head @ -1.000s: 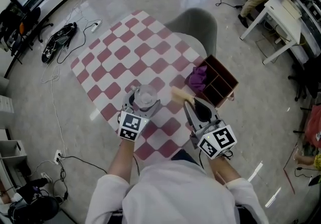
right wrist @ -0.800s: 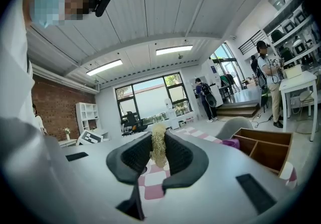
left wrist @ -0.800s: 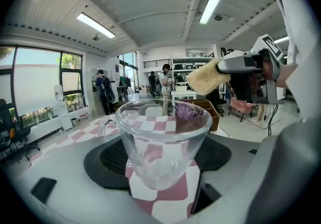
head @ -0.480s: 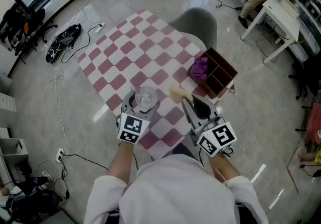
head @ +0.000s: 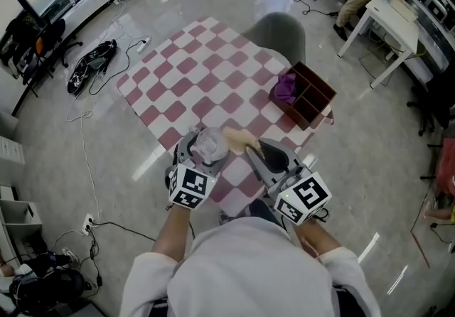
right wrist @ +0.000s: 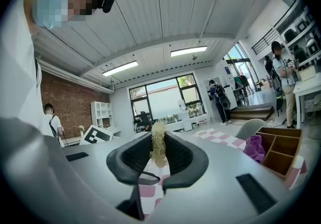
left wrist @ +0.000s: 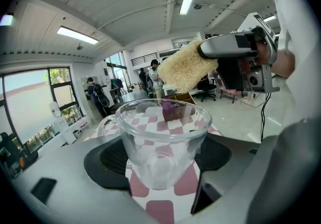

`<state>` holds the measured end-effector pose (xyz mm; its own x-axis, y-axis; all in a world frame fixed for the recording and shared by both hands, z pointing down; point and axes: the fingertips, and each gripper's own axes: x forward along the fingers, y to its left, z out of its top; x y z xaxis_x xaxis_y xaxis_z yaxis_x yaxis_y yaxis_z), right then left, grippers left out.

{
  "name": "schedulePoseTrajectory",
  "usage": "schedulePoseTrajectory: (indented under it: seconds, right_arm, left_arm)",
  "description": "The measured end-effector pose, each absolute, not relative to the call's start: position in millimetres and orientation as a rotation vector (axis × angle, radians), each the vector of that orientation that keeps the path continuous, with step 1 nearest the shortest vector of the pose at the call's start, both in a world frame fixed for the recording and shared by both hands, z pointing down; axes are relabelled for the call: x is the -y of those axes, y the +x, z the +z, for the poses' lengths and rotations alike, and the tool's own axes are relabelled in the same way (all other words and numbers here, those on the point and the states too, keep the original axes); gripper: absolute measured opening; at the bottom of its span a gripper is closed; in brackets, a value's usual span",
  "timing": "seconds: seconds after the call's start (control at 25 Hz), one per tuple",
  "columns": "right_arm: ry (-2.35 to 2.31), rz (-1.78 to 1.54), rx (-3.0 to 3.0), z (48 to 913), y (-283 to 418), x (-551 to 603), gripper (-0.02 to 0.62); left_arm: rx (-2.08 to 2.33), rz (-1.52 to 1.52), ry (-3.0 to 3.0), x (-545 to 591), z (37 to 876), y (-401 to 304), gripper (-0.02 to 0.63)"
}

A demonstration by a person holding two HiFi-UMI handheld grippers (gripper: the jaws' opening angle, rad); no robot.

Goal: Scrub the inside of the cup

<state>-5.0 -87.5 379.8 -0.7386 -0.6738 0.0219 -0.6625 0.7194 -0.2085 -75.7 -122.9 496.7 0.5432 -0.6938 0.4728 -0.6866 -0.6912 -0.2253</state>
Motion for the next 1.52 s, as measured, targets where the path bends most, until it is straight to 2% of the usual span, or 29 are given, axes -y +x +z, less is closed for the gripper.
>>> schedulePoseTrajectory:
  seconds: [0.44,0.72,0.96,1.52]
  right_arm:
    - [-0.997,-0.257,-3.054,392,-58,68,0.087]
    - [-1.015,-0.215,-3.201,409,-68,80,0.087]
    - [-0.862,-0.301,-3.230,408,-84,72,0.087]
    - [-1.015,-0.272,-3.269,411,-65,103,0.086]
  left_arm:
    - [-1.156,-0.934,-2.637,105,493,-87,0.374]
    - [-1.081,-1.017,-2.462,107,483,-85,0.374]
    - [-1.089,-1.025,-2.458,115,484,-87,0.374]
    - [-1.048,-1.018,-2.442,114,482,-76,0.374]
